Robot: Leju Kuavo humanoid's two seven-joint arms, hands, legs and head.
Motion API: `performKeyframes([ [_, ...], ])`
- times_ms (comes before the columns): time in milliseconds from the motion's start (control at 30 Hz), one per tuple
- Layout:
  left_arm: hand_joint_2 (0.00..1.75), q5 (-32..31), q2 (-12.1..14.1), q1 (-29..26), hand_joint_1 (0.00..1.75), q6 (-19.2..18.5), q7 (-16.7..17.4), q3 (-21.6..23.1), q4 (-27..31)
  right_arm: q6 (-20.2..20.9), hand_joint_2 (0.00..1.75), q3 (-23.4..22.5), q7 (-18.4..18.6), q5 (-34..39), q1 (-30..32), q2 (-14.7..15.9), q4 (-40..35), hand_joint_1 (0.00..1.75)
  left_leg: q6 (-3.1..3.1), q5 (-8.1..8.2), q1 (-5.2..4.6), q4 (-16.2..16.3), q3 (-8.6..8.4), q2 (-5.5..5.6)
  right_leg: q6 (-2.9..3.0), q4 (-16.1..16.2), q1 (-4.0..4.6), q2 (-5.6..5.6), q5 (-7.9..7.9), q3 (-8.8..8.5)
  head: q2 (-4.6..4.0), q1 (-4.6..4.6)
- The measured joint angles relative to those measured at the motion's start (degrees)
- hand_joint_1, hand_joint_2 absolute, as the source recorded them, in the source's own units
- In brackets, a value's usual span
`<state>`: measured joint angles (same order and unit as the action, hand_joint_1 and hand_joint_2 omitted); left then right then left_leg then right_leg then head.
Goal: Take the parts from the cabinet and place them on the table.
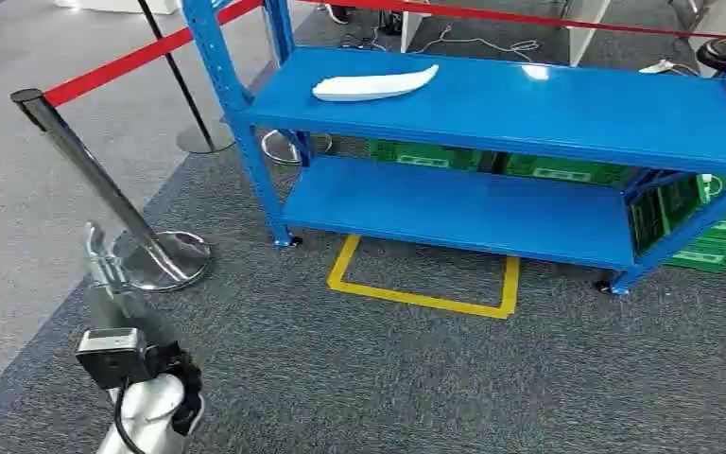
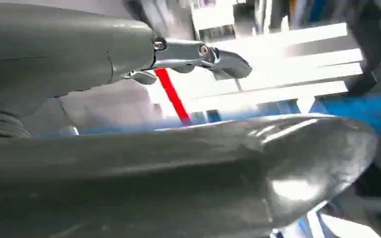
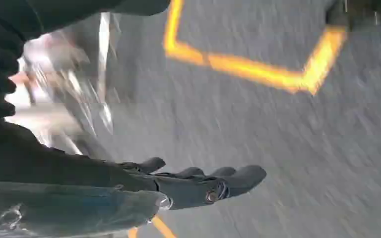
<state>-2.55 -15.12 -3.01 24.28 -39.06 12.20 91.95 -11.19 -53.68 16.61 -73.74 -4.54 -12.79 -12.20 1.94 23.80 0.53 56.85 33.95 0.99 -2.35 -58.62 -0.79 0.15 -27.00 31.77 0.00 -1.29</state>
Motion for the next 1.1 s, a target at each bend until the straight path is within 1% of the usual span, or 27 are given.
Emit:
performKeyframes([
  [33, 0.0, 1.19, 0.09, 0.0, 0.0, -2.26, 0.0, 0.99, 0.46, 0.3, 0.0, -0.81, -0.18, 0.8, 0.05, 0.0, 0.0, 0.0, 0.0, 0.0, 0.0, 0.0, 0.0, -0.01, -0.01, 0.0, 0.0, 0.05, 0.01, 0.03, 0.0, 0.0],
  [67, 0.0, 3.61, 0.2, 0.0, 0.0, -5.76, 0.0, 2.71, 1.26, 0.15, 0.0, -1.5, -0.79, 1.13, 0.09, 0.0, 0.0, 0.0, 0.0, 0.0, 0.0, 0.0, 0.0, -0.01, -0.02, 0.0, 0.0, 0.06, 0.02, 0.03, 0.0, 0.0],
  [100, 0.0, 4.83, 0.33, 0.04, 0.0, -8.81, 0.0, 4.44, 1.92, -0.38, 1.75, -1.79, -1.64, 1.13, 0.08, 0.02, 0.0, 0.0, 0.0, -0.01, 0.0, 0.0, 0.01, -0.01, -0.02, 0.0, 0.0, 0.04, 0.02, 0.02, 0.0, 0.0],
  [167, 0.0, 5.93, 0.77, 0.25, 0.0, -13.67, 0.29, 7.78, 2.64, -0.94, 1.75, -2.12, -2.69, 1.02, -0.18, 0.04, 0.0, 0.0, 0.0, -0.01, 0.0, 0.0, 0.0, -0.01, -0.02, 0.0, 0.0, 0.01, 0.02, 0.02, 0.0, 0.04],
  [233, 0.0, 12.2, 0.98, 0.41, 0.0, -21.62, 2.01, 10.49, 2.64, -1.36, 1.75, -2.47, -3.5, 0.91, -0.3, 0.04, 0.0, 0.0, 0.0, -0.01, -0.03, 0.0, 0.0, -0.01, -0.03, 0.0, -0.04, 0.04, 0.02, 0.01, 0.0, 0.02],
  [267, 0.0, 13.95, 1.07, 0.4, 0.0, -23.34, 2.32, 11.43, 2.62, -1.49, 1.75, -2.53, -3.72, 0.89, -0.3, 0.04, 0.0, 0.0, 0.0, -0.01, -0.03, 0.0, 0.0, -0.01, -0.03, 0.0, -0.04, 0.05, 0.02, 0.02, 0.0, 0.0],
  [300, 0.0, 14.34, 1.2, 0.42, 0.0, -24.26, 2.34, 12.17, 2.62, -1.73, 1.75, -2.66, -4.0, 0.8, -0.29, 0.04, 0.0, 0.0, -0.01, -0.01, -0.03, 0.0, 0.0, -0.01, -0.03, 0.0, -0.04, 0.04, 0.02, 0.02, 0.0, 0.02],
  [367, 0.0, 12.76, 1.44, 0.48, 0.0, -23.9, 1.79, 13.07, 2.6, -2.39, 1.75, -2.77, -5.69, -0.16, -0.23, 0.09, 0.0, 0.0, -0.01, -0.01, -0.03, 0.0, 0.01, -0.01, -0.03, 0.0, -0.04, 0.04, 0.02, 0.02, 0.0, 0.02],
  [433, 0.0, 11.62, 1.46, 0.43, 0.0, -23.36, 0.33, 13.64, 2.6, -2.47, 1.75, -2.75, -8.11, -1.08, -0.27, 0.09, 0.0, 0.0, -0.01, -0.01, -0.02, 0.0, 0.0, -0.01, -0.03, 0.0, -0.03, 0.05, 0.02, 0.02, 0.0, 0.0],
  [467, 0.0, 10.83, 1.29, 0.33, 0.0, -23.45, 0.2, 13.59, 2.67, -1.88, 1.75, -2.75, -9.89, -1.3, -0.25, 0.11, 0.0, 0.0, -0.01, -0.01, -0.02, 0.0, 0.01, -0.01, -0.03, 0.0, -0.03, 0.04, 0.02, 0.01, 0.0, 0.02],
  [500, 0.0, 9.87, 1.11, 0.1, 0.0, -23.86, 0.13, 13.44, 2.97, -0.48, 1.75, -2.64, -12.71, -1.89, -0.22, 0.13, 0.0, 0.0, -0.01, -0.01, -0.02, 0.0, 0.01, -0.01, -0.03, 0.0, -0.03, 0.04, 0.02, 0.02, 0.0, 0.02],
  [567, 0.0, 8.63, 1.07, -0.12, 0.0, -24.51, 0.11, 13.18, 3.93, 2.14, 1.75, -2.05, -17.1, -2.78, -0.21, 0.17, 0.0, 0.0, -0.01, -0.01, -0.02, 0.0, 0.01, -0.02, -0.03, 0.0, -0.03, 0.04, 0.02, 0.03, 0.0, 0.02],
  [600, 0.0, 8.24, 1.05, -0.19, 0.0, -24.99, 0.11, 13.09, 4.23, 3.39, 1.75, -1.62, -18.21, -3.35, -0.22, 0.17, 0.0, 0.0, -0.01, -0.01, -0.02, 0.0, 0.01, -0.01, -0.03, 0.0, -0.03, 0.03, 0.01, 0.03, 0.0, 0.0],
  [633, 0.0, 8.06, 1.05, -0.25, 0.0, -25.57, 0.11, 12.96, 4.44, 5.38, 0.0, -1.13, -18.93, -4.18, -0.2, 0.17, 0.0, 0.0, -0.01, -0.01, -0.02, 0.0, 0.01, -0.01, -0.03, 0.0, -0.03, 0.03, 0.01, 0.03, 0.0, 0.02],
  [767, 0.0, 7.27, 0.92, -0.65, 0.0, -28.42, 0.11, 12.24, 5.59, 8.99, 0.0, -0.74, -19.67, -3.2, -0.1, 0.31, 0.0, 0.0, -0.01, -0.01, -0.02, 0.0, 0.02, -0.01, -0.03, 0.0, -0.03, 0.03, 0.01, 0.03, 0.0, 0.02],
  [833, 0.0, 6.42, 0.87, -0.8, 0.0, -29.17, 0.11, 11.93, 6.34, 9.64, 0.0, -0.74, -20.22, -3.02, 0.06, 0.35, 0.0, 0.0, -0.01, -0.01, -0.03, 0.0, 0.02, -0.01, -0.03, 0.0, -0.04, 0.03, 0.02, 0.02, 0.0, 0.02],
  [867, 0.0, 6.27, 0.87, -0.86, 0.0, -29.24, 0.11, 11.8, 6.58, 9.77, 1.75, -0.72, -20.31, -3.02, 0.07, 0.35, 0.0, 0.0, -0.01, -0.01, -0.03, 0.0, 0.02, -0.01, -0.03, 0.0, -0.04, 0.03, 0.02, 0.02, 0.0, 0.02],
  [967, 0.0, 5.22, 0.87, -1.08, 0.0, -29.15, 0.11, 11.47, 7.43, 9.11, 1.75, -0.72, -21.12, -3.07, 0.12, 0.5, 0.0, 0.0, -0.01, -0.01, -0.03, 0.0, 0.02, -0.01, -0.03, 0.0, -0.04, 0.03, 0.02, 0.02, 0.0, 0.02],
  [1100, 0.0, 3.89, 0.87, -1.25, 0.0, -27.97, 0.11, 11.54, 8.96, 7.65, 1.75, -0.46, -21.33, -3.79, 0.11, 0.61, 0.0, 0.0, -0.01, -0.01, -0.03, 0.0, 0.02, -0.01, -0.03, 0.0, -0.04, 0.03, 0.02, 0.02, 0.0, 0.02],
])
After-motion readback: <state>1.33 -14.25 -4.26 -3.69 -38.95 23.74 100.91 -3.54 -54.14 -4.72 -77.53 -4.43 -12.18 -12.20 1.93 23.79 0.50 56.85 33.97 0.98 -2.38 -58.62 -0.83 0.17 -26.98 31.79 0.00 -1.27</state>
